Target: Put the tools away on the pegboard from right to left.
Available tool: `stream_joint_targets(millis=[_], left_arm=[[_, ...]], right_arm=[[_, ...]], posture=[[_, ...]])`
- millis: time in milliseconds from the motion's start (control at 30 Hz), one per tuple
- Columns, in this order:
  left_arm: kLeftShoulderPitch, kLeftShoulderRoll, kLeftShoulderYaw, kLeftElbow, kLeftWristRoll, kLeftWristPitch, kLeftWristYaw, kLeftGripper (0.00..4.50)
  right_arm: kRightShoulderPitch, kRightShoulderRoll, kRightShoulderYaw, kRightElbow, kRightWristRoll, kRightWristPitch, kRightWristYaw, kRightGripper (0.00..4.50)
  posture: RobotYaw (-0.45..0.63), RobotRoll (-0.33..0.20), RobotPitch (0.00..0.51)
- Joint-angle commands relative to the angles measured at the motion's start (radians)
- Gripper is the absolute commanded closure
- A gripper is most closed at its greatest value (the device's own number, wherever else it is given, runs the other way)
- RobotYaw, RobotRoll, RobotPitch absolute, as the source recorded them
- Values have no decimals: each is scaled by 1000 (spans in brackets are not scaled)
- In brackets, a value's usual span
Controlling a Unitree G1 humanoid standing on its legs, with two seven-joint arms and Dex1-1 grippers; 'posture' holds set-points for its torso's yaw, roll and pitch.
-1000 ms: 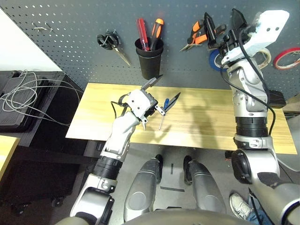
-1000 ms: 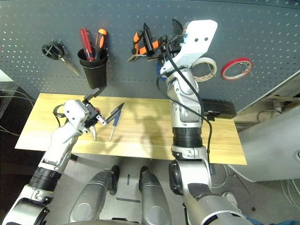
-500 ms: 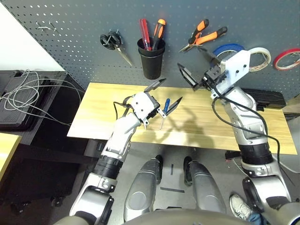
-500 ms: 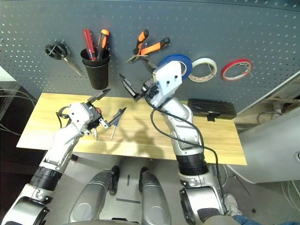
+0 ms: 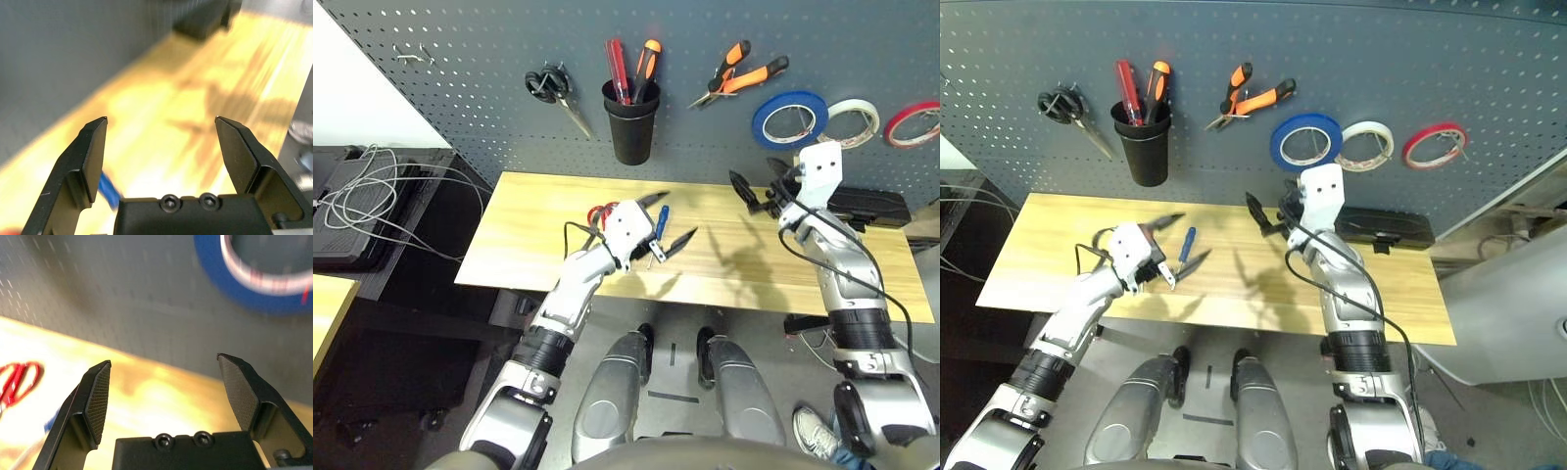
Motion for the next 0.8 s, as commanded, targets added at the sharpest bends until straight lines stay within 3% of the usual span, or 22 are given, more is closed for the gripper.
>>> stream_joint_targets(millis=[33, 200, 467, 800], left_arm=[[-44, -24, 10, 105, 31, 55, 51, 0], [-107, -50, 24, 195, 36, 73, 91, 0], [-309, -114, 77, 517, 45, 150, 204, 0], [-400, -160, 118, 696, 48, 228, 273, 0]], right_arm=[[43, -4, 4, 10, 13, 99, 9, 25], [63, 1, -5, 14, 10, 150, -1, 25], [124, 10, 43, -94, 16, 301, 7, 25], [143, 23, 109, -226, 31, 392, 36, 25]], posture=[[50, 0, 293], [50, 0, 302], [18, 0, 348], [-29, 0, 392]])
